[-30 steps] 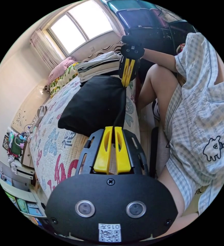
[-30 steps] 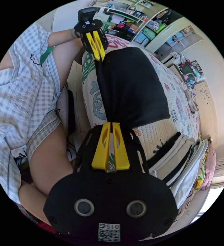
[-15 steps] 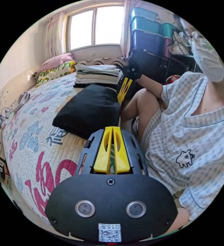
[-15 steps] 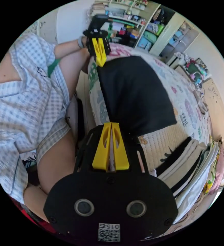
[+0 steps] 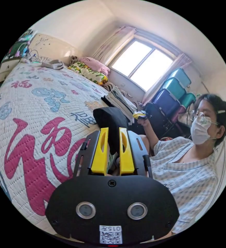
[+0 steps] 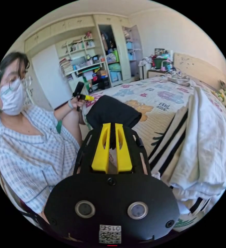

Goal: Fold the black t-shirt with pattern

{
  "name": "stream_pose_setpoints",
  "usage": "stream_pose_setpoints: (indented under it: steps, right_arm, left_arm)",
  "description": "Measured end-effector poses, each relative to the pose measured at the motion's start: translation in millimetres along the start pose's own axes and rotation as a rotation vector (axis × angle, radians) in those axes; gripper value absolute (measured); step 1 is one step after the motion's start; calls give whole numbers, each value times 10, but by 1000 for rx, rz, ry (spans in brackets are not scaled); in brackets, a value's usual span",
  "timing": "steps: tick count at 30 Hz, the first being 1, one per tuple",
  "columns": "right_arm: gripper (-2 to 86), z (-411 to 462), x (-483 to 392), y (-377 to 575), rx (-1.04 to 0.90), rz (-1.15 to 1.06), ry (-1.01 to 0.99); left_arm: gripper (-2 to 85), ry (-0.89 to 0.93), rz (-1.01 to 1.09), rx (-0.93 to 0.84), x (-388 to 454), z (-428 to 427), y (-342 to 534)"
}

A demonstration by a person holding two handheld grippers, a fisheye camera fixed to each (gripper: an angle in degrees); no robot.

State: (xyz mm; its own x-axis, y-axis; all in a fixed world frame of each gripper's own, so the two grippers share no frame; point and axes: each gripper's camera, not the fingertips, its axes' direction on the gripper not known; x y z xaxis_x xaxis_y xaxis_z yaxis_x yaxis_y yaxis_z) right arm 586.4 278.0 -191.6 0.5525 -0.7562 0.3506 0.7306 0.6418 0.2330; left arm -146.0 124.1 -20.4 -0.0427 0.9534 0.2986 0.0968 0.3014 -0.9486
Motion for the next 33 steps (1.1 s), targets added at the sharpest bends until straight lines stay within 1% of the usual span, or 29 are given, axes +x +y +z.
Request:
stream_pose_setpoints:
  steps: [2, 4, 6, 10, 16, 22, 28, 33]
  right_arm:
    - [90, -93, 300, -86, -1, 143, -73]
    - [138, -48, 507, -144, -71, 224, -145]
    - [152, 14, 674, -187, -137, 286, -179]
    - [145, -51, 907, -325, -139, 365, -206]
    - [126, -231, 1095, -566, -134, 398, -228]
    - [90, -517, 1227, -707, -129, 391, -284]
    - [66, -944, 1219, -755, -92, 371, -324]
    - [63, -1339, 1123, -771, -66, 337, -326]
  left_arm:
    - [110, 80, -114, 18, -297, 0, -50]
    - [124, 78, -149, -14, -421, 81, -118]
    - [129, 60, -157, -36, -488, 143, -205]
    - [135, 75, -200, -58, -685, 220, -402]
    - [137, 108, -237, -114, -954, 473, -685]
    - [113, 112, -252, -160, -1204, 711, -873]
    - [83, 121, -271, -148, -1439, 797, -889]
    - [61, 196, -262, -144, -1619, 907, -878]
